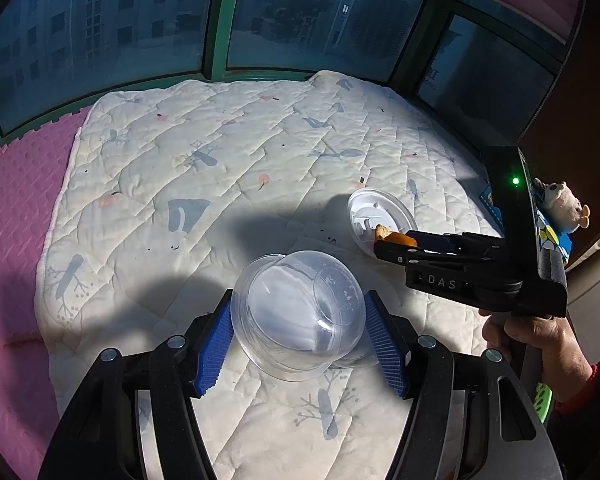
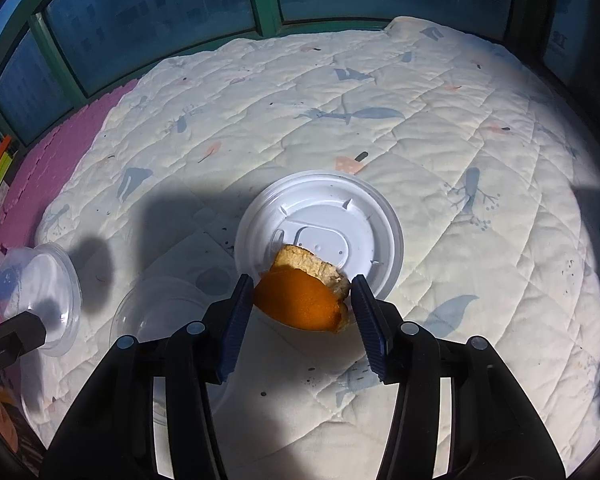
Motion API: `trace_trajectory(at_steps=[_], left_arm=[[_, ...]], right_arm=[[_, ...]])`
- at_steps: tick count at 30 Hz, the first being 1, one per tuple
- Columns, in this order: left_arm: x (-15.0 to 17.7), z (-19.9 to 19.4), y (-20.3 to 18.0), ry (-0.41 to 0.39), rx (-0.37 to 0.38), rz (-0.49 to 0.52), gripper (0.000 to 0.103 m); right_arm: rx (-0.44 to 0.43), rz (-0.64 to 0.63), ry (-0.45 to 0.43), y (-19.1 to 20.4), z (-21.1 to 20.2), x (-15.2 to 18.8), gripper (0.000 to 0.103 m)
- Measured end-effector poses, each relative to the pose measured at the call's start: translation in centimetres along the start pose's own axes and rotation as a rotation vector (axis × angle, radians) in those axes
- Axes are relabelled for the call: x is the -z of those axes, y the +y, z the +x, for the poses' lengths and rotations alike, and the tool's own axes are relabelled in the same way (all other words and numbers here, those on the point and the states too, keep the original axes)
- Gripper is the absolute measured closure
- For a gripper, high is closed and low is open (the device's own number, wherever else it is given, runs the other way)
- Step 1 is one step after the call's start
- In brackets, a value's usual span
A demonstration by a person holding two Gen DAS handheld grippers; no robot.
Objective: Collect trash
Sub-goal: 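Grasp a clear dome cup with the left gripper while the right grasps the orange peel, then carry the orange peel with the right gripper while the left carries the dome cup to the basket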
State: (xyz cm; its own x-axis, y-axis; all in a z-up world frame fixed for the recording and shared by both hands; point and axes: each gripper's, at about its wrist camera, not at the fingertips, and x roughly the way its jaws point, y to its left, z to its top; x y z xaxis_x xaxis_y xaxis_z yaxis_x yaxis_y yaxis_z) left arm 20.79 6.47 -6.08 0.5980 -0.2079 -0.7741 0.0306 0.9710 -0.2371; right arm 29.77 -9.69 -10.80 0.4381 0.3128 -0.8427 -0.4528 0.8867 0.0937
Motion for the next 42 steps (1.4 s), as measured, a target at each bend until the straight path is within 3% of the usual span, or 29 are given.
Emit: trace_trajectory(at_steps=[5, 13, 21, 31, 42], left_arm=[[0.0, 0.0, 0.1, 0.003, 0.002, -0.01, 0.041], [0.1, -0.3, -0.1, 0.002, 0.001, -0.008, 0.041], [0.2, -1.6, -1.8, -0.017, 0.021, 0.016, 0.041], [1.8, -3.0, -6.9, -0.022, 0.091, 0.093, 0.041], [5.3, -2.6, -15.6, 0.045, 0.218, 0.211, 0.041]], right_arm=[[0.009, -0.005, -0.028, 0.3, -0.6, -0.1, 0.062], [-0.005, 0.015, -0.081, 0.3, -2.5, 0.0, 0.064], [-0.034, 0.065, -0.171, -0.4, -7.9, 1.9, 0.064], [0.015, 0.148, -0.238, -2.8, -14.9, 8.8, 0.064], [0.151, 0.326, -0.236, -8.8, -20.0, 19.9, 0.064]])
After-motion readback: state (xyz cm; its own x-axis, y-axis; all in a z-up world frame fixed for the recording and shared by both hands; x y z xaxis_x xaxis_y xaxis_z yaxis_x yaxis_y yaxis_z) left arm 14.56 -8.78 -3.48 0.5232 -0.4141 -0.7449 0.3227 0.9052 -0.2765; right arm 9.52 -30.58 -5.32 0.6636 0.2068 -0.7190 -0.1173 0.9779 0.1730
